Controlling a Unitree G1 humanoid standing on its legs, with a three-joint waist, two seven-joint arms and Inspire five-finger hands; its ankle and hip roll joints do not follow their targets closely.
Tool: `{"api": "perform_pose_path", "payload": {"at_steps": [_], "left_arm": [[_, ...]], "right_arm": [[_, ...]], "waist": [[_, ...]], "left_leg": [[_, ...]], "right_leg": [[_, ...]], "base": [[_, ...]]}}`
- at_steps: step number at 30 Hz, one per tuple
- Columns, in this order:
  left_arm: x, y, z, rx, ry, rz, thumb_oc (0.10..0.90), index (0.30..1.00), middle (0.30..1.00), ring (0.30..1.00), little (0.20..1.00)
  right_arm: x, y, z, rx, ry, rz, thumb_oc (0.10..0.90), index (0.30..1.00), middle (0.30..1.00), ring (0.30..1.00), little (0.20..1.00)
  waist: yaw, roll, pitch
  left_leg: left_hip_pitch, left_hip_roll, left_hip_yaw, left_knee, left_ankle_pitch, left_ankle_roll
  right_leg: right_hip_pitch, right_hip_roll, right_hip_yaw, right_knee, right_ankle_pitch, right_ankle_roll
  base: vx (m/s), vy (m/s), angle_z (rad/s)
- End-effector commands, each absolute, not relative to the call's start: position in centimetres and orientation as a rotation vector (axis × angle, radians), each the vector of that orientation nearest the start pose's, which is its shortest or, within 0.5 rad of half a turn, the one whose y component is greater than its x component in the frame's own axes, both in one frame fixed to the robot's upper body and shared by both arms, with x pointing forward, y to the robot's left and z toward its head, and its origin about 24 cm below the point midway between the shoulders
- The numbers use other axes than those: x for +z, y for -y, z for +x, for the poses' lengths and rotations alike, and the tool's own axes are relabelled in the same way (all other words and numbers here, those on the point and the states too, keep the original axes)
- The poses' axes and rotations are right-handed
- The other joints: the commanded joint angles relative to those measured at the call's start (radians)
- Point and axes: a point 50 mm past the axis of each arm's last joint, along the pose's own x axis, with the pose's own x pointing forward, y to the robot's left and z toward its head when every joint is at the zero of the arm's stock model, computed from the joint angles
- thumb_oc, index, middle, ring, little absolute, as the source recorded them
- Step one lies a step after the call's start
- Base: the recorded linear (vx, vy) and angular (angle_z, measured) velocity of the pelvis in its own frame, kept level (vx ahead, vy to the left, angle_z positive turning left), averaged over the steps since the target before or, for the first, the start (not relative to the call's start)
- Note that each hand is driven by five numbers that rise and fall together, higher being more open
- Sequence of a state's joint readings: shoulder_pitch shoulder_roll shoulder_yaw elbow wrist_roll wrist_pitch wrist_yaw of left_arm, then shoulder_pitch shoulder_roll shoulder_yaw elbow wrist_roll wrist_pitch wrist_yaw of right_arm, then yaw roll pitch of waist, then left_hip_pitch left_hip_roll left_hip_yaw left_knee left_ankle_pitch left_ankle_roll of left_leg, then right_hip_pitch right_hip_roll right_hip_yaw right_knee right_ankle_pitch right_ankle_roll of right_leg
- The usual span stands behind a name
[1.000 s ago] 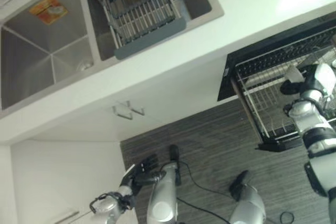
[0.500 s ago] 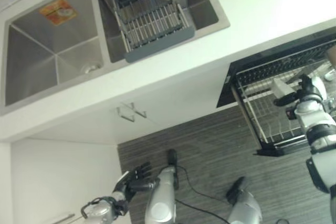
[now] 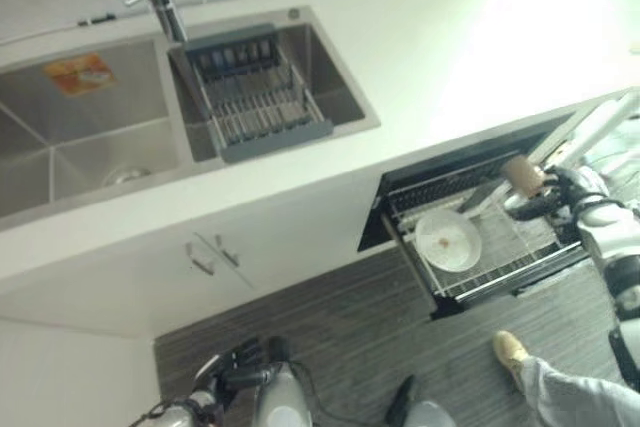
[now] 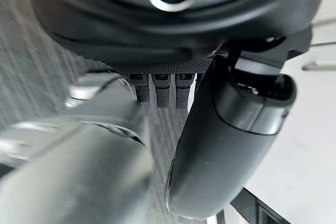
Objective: Place the dishes in the dishwasher.
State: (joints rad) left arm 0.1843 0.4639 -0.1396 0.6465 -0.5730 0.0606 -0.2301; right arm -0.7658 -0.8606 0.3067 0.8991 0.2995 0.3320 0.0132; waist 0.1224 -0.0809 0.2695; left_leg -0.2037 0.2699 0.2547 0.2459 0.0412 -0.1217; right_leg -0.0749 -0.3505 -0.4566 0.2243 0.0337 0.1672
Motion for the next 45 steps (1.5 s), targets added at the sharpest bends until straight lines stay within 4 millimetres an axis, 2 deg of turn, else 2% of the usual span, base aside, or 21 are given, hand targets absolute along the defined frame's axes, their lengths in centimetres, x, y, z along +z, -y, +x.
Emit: {"api": "perform_pose_path", "payload": {"at_steps": [1,3,8,11,12,14,15,16,18,19,20,21,22,25,28,32,37,39,43,45], "left_arm": [[-10.3,-27.1,12.0,0.023,-0.862,-0.125,0.800,0.900,0.900,0.900,0.900],[-10.8,-27.0,11.3,0.041,-0.874,-0.137,0.800,0.900,0.900,0.900,0.900],[-12.0,-26.7,9.3,0.105,-0.902,-0.180,0.800,0.900,0.900,0.900,0.900],[-12.6,-26.5,8.5,0.127,-0.912,-0.195,0.800,0.900,0.900,0.900,0.900],[-12.9,-26.3,8.3,0.133,-0.914,-0.201,0.800,0.900,0.900,0.900,0.900],[-13.2,-26.0,8.1,0.135,-0.917,-0.200,0.800,0.900,0.900,0.900,0.900],[-13.4,-25.8,8.0,0.131,-0.922,-0.199,0.800,0.900,0.900,0.900,0.900],[-13.6,-25.6,7.9,0.131,-0.926,-0.200,0.800,0.900,0.900,0.900,0.900],[-13.9,-25.1,7.5,0.132,-0.937,-0.199,0.800,0.900,0.900,0.900,0.900],[-14.1,-24.7,7.3,0.134,-0.943,-0.202,0.800,0.900,0.900,0.900,0.900],[-14.4,-23.8,7.2,0.131,-0.954,-0.208,0.800,0.900,0.900,0.900,0.900],[-14.4,-23.8,7.1,0.132,-0.955,-0.207,0.800,0.900,0.900,0.900,0.900],[-14.5,-23.5,7.1,0.133,-0.957,-0.212,0.800,0.900,0.900,0.900,0.900],[-14.6,-23.4,7.1,0.134,-0.964,-0.217,0.800,0.900,0.900,0.900,0.900],[-14.7,-23.5,6.8,0.126,-0.971,-0.210,0.800,0.900,0.900,0.900,0.900],[-14.8,-23.7,6.4,0.136,-0.983,-0.210,0.800,0.900,0.900,0.900,0.900],[-14.9,-23.9,6.1,0.138,-0.995,-0.199,0.800,0.900,0.900,0.900,0.900],[-14.9,-23.9,6.0,0.139,-0.998,-0.196,0.800,0.900,0.900,0.900,0.900],[-14.9,-24.2,5.9,0.166,-0.999,-0.197,0.800,0.900,0.900,0.900,0.900],[-15.0,-24.3,5.7,0.177,-1.001,-0.195,0.800,0.900,0.900,0.900,0.900]], "right_arm": [[18.1,37.8,33.4,-0.430,-0.318,-0.506,0.800,0.900,0.900,0.900,0.900],[18.5,37.7,33.2,-0.422,-0.280,-0.462,0.800,0.900,0.900,0.900,0.900],[19.0,36.5,32.3,-0.385,-0.147,-0.184,0.800,0.900,0.900,0.900,0.900],[18.8,34.3,31.9,-0.279,-0.044,0.035,0.800,0.900,0.900,0.900,0.900],[18.4,33.0,31.6,-0.234,-0.019,0.121,0.800,0.900,0.900,0.900,0.900],[16.1,30.9,30.8,-0.169,-0.040,0.371,0.800,0.900,0.900,0.900,0.900],[15.4,29.2,30.5,-0.089,-0.015,0.513,0.800,0.900,0.900,0.900,0.900],[15.1,27.6,30.3,-0.032,0.026,0.601,0.800,0.900,0.900,0.900,0.900],[14.6,25.8,29.4,0.032,0.121,0.747,0.800,0.900,0.900,0.900,0.900],[14.6,25.2,28.9,0.051,0.185,0.774,0.800,0.900,0.900,0.900,0.900],[14.8,23.1,27.9,0.123,0.299,0.815,0.800,0.900,0.900,0.900,0.900],[14.8,23.1,27.8,0.124,0.298,0.814,0.800,0.900,0.900,0.900,0.900],[14.6,21.9,27.3,0.190,0.327,0.814,0.800,0.900,0.900,0.900,0.900],[14.1,20.7,26.6,0.321,0.386,1.021,0.800,0.900,0.900,0.900,0.900],[14.1,20.5,26.2,0.345,0.421,1.024,0.800,0.900,0.900,0.900,0.900],[14.2,20.8,25.6,0.370,0.462,0.936,0.800,0.900,0.900,0.900,0.900],[14.9,21.7,24.9,0.333,0.504,0.679,0.800,0.900,0.900,0.900,0.900],[15.1,21.9,24.8,0.329,0.510,0.627,0.800,0.900,0.900,0.900,0.900],[16.3,23.0,24.1,0.294,0.558,0.353,0.800,0.900,0.900,0.900,0.900],[17.0,23.7,24.0,0.242,0.600,0.322,0.800,0.900,0.900,0.900,0.900]], "waist": [[0.017,0.028,-0.032],[0.006,0.023,-0.044],[-0.039,0.017,-0.072],[-0.062,0.017,-0.083],[-0.076,0.019,-0.086],[-0.091,0.019,-0.090],[-0.099,0.022,-0.092],[-0.105,0.025,-0.095],[-0.114,0.030,-0.102],[-0.119,0.033,-0.106],[-0.132,0.046,-0.113],[-0.132,0.045,-0.114],[-0.137,0.051,-0.117],[-0.144,0.059,-0.127],[-0.144,0.064,-0.132],[-0.143,0.067,-0.136],[-0.125,0.067,-0.139],[-0.118,0.066,-0.140],[-0.085,0.055,-0.138],[-0.063,0.051,-0.138]], "left_leg": [[0.090,0.069,0.071,0.054,-0.110,-0.055],[0.104,0.072,0.080,0.054,-0.113,-0.055],[0.134,0.070,0.088,0.054,-0.127,-0.053],[0.148,0.069,0.096,0.054,-0.137,-0.052],[0.154,0.069,0.100,0.054,-0.141,-0.051],[0.164,0.069,0.108,0.054,-0.149,-0.049],[0.169,0.067,0.110,0.054,-0.153,-0.046],[0.173,0.066,0.113,0.054,-0.155,-0.043],[0.181,0.066,0.120,0.054,-0.159,-0.041],[0.185,0.066,0.123,0.054,-0.161,-0.039],[0.192,0.065,0.131,0.054,-0.163,-0.037],[0.192,0.065,0.131,0.054,-0.163,-0.037],[0.194,0.064,0.135,0.054,-0.165,-0.036],[0.198,0.065,0.142,0.054,-0.165,-0.036],[0.198,0.066,0.144,0.054,-0.163,-0.035],[0.191,0.064,0.138,0.054,-0.157,-0.037],[0.175,0.058,0.118,0.054,-0.154,-0.040],[0.171,0.054,0.111,0.054,-0.154,-0.040],[0.152,0.032,0.071,0.054,-0.160,-0.033],[0.141,0.020,0.050,0.054,-0.163,-0.030]], "right_leg": [[-0.033,-0.031,-0.001,0.076,-0.058,0.056],[-0.022,-0.031,-0.002,0.076,-0.062,0.055],[-0.006,-0.020,0.031,0.076,-0.080,0.048],[-0.001,-0.019,0.039,0.076,-0.086,0.047],[0.000,-0.018,0.042,0.076,-0.088,0.047],[0.003,-0.018,0.047,0.076,-0.090,0.046],[0.004,-0.018,0.049,0.076,-0.090,0.045],[0.005,-0.017,0.052,0.076,-0.091,0.044],[0.006,-0.016,0.055,0.076,-0.093,0.044],[0.006,-0.016,0.057,0.076,-0.093,0.044],[0.004,-0.014,0.065,0.076,-0.092,0.042],[0.004,-0.013,0.065,0.076,-0.092,0.042],[0.003,-0.013,0.067,0.076,-0.093,0.042],[0.002,-0.012,0.068,0.076,-0.091,0.042],[0.006,-0.012,0.063,0.076,-0.092,0.040],[0.009,-0.011,0.055,0.076,-0.093,0.038],[0.021,-0.017,0.029,0.076,-0.099,0.039],[0.026,-0.020,0.020,0.076,-0.100,0.040],[0.046,-0.038,-0.015,0.076,-0.099,0.050],[0.057,-0.049,-0.035,0.076,-0.095,0.056]], "base": [[0.09,0.029,-0.23],[0.08,0.030,-0.14],[0.07,0.029,-0.10],[0.04,0.016,-0.10],[0.02,0.005,-0.13],[0.01,-0.003,-0.10],[0.02,-0.010,-0.06],[0.03,-0.009,-0.12],[0.04,-0.002,-0.10],[0.04,0.013,-0.02],[0.03,0.012,0.00],[0.00,0.000,0.00],[0.02,0.010,-0.04],[0.03,0.004,-0.05],[0.02,-0.005,-0.03],[0.00,0.000,0.00],[0.01,0.012,0.10],[0.01,0.024,0.19],[0.02,0.041,0.30],[0.02,0.039,0.45]]}}
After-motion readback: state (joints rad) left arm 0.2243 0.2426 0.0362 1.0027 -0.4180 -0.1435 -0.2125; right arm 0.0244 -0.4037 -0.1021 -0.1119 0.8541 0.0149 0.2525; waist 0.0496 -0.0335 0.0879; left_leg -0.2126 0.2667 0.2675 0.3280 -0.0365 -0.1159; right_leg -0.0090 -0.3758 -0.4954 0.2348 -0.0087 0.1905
